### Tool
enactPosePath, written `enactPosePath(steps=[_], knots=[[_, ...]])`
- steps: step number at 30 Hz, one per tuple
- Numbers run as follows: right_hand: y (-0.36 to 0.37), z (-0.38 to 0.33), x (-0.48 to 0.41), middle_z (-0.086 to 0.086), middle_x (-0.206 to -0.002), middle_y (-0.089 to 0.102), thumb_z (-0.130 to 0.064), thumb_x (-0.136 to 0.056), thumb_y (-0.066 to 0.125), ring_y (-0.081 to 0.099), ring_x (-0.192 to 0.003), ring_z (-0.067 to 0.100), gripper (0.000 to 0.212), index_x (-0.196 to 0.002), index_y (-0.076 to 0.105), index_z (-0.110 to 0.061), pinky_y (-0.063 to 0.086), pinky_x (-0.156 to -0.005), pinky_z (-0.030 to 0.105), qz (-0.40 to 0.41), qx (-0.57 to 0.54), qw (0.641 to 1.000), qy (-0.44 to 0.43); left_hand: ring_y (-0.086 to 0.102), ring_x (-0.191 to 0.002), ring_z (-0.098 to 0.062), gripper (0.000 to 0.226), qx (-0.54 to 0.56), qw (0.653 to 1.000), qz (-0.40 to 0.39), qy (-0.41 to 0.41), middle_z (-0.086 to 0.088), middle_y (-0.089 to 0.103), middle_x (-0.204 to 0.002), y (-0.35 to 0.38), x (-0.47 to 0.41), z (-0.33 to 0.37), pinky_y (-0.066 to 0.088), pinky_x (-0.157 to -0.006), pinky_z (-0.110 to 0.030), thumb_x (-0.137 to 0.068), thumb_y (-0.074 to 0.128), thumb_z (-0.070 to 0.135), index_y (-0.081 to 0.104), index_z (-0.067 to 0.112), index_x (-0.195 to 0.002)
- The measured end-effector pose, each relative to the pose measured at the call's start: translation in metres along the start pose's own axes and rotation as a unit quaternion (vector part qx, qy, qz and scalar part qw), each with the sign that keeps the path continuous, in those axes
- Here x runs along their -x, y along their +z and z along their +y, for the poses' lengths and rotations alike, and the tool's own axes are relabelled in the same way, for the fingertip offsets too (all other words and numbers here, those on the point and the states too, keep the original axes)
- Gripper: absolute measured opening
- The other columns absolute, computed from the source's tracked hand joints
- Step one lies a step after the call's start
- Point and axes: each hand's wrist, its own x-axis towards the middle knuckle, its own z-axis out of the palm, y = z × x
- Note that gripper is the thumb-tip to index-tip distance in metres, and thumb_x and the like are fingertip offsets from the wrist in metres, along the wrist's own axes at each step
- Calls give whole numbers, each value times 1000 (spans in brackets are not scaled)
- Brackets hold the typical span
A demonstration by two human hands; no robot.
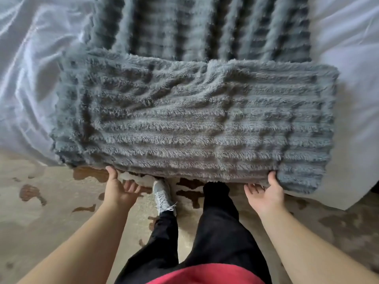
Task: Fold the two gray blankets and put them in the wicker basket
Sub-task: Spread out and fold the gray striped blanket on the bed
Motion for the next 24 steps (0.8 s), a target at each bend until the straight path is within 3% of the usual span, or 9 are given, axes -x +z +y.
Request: enactPosePath(steps=[2, 6, 10, 14, 16, 17, 18, 20, 24], knots=[[-3, -9, -9, 11, -138, 45, -40, -89, 63, 34, -138, 29, 61, -138, 41, -11, 25, -115, 47, 2, -66, 998, -4, 31, -140, -29, 95, 56, 997, -52, -16, -10, 36, -149, 5, -9, -8, 22, -115, -50, -81, 57, 62, 17, 13, -151], [-2, -23, 0, 15, -148, 37, -34, -89, 62, 31, -139, 36, 55, -138, 45, -18, 25, -113, 56, -4, -86, 996, 1, 42, -131, -30, 75, 159, 982, -103, -27, -15, 43, -145, 23, 5, 2, 25, -114, -51, -82, 64, 52, 41, 14, -142], [-1, -32, 52, 10, -122, 63, -31, -88, 59, 58, -109, 34, 25, -109, 65, -18, 50, -77, 53, -30, -41, 999, -12, 43, -130, -37, 58, 111, 989, -95, -10, -13, 54, -135, 34, 60, 27, 24, -111, -59, -83, 63, 48, 55, 17, -131], [19, -56, 109, 9, -104, 66, -32, -86, 55, 61, -97, 30, 20, -99, 64, -20, 49, -65, 44, -40, -11, 997, -59, 66, -87, -28, 28, 110, 982, -148, 26, -8, 72, -93, 33, 119, 57, 45, -97, -44, -89, 51, 38, 69, 18, -98], [35, -74, 138, 7, -106, 67, -31, -86, 55, 62, -97, 27, 19, -99, 64, -21, 51, -73, 43, -60, -6, 993, -97, 65, -52, -16, 32, 140, 972, -185, 39, 0, 67, -61, 37, 144, 72, 53, -78, -20, -91, 48, 30, 65, 16, -69], [43, -85, 152, 6, -110, 68, -29, -87, 55, 63, -99, 26, 20, -103, 64, -21, 52, -81, 43, -74, -7, 990, -120, 62, -44, -14, 33, 147, 965, -213, 42, 1, 64, -56, 39, 156, 80, 55, -64, -16, -92, 47, 28, 63, 15, -66], [51, -96, 168, 6, -115, 67, -27, -87, 54, 63, -101, 25, 24, -108, 63, -21, 51, -88, 42, -94, -12, 985, -145, 65, -47, -15, 30, 141, 957, -246, 53, -1, 66, -60, 40, 169, 87, 55, -58, -20, -93, 45, 26, 64, 14, -74], [62, -119, 201, 5, -118, 66, -22, -88, 51, 63, -105, 24, 27, -113, 62, -21, 50, -92, 39, -141, -37, 969, -198, 72, -69, -19, 27, 113, 940, -309, 97, -6, 74, -79, 43, 192, 100, 56, -67, -33, -92, 43, 26, 66, 12, -96], [58, -131, 264, 1, -95, 73, -20, -72, 57, 66, -97, 21, 27, -98, 64, -24, 53, -82, 36, -238, -99, 927, -271, 67, -101, -26, 35, 181, 891, -394, 137, -11, 70, -110, 44, 224, 123, 53, -86, -41, -93, 42, 28, 62, 13, -118]])
